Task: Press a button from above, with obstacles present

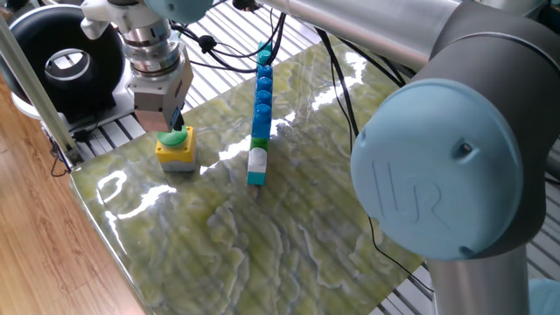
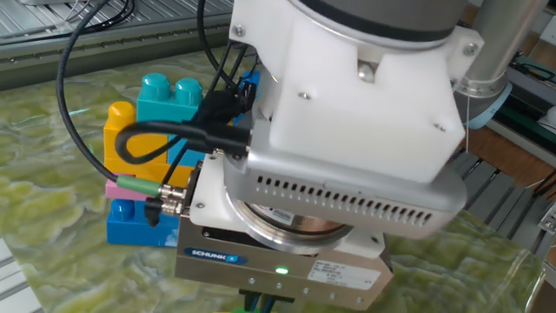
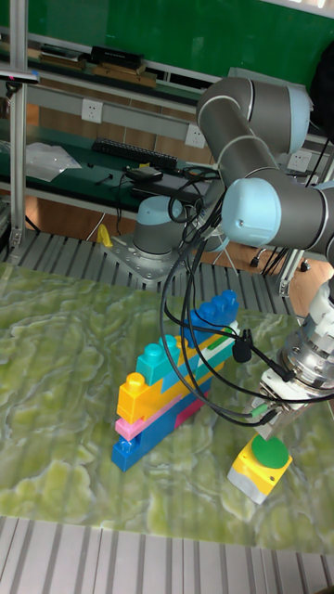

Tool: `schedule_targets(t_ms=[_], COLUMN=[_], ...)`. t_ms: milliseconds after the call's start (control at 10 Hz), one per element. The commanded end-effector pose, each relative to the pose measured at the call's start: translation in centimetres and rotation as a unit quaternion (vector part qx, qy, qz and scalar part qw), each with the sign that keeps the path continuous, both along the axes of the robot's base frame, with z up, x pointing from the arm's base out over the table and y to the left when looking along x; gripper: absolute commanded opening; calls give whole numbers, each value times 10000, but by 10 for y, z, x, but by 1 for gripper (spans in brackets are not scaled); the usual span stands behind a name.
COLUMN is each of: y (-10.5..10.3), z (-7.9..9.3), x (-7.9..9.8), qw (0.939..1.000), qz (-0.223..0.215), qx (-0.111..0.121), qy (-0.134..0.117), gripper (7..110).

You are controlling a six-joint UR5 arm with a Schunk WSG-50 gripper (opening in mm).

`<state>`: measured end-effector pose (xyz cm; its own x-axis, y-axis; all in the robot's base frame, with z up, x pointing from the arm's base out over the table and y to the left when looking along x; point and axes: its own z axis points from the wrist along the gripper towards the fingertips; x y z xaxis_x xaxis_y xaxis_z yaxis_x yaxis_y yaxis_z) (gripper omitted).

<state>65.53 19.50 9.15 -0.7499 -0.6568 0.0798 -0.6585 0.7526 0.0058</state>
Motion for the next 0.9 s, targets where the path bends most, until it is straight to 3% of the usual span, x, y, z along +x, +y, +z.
schedule_targets(t_ms=[0,300,600,800], y=[9,21,18,21], z=[1,1,1,1], x=[-6,4,7,17], qw=[9997,9990,9990,9982], qz=[38,-133,-231,-253], qx=[199,419,354,419], qy=[126,-69,-141,-339], gripper=[7,7,7,7])
